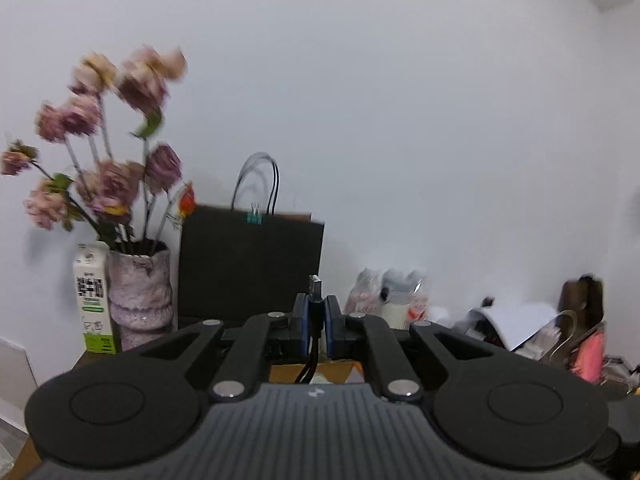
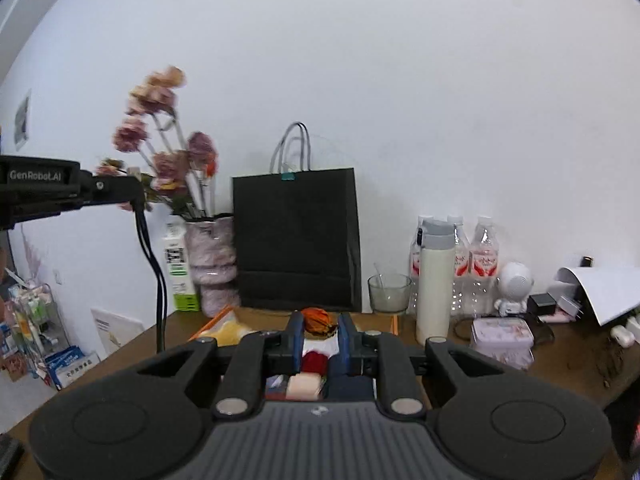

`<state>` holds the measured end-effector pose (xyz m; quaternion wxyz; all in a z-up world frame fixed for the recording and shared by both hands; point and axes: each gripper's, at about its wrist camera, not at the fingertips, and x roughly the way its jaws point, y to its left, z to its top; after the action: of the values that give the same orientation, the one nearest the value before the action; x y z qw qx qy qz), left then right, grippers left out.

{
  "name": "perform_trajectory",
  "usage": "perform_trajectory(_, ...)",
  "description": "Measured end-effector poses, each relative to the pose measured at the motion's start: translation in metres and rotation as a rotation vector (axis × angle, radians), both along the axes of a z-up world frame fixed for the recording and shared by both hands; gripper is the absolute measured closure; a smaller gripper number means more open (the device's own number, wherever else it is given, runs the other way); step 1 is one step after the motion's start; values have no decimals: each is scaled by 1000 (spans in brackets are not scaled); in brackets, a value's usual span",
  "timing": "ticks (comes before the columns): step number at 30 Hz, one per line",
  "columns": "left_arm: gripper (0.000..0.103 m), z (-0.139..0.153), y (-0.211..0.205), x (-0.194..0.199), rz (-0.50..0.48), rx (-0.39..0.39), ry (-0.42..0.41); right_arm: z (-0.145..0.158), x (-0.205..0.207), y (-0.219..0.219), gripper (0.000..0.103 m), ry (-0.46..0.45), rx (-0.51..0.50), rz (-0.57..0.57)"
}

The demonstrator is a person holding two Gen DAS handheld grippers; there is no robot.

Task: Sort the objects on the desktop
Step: 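Carry the USB cable and orange piece into the box and open both grippers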

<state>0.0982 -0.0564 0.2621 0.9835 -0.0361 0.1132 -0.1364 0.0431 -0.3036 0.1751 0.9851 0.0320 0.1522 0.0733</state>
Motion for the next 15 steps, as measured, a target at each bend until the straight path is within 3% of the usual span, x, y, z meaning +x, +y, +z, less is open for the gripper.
perform_trajectory(8,95,-40,-15,113,14,61,141,-27,143,-11,86,158,33,18)
perform_trajectory(15,95,-110,-33,228,23,112,372,-79,251,-21,86,354,68,-34)
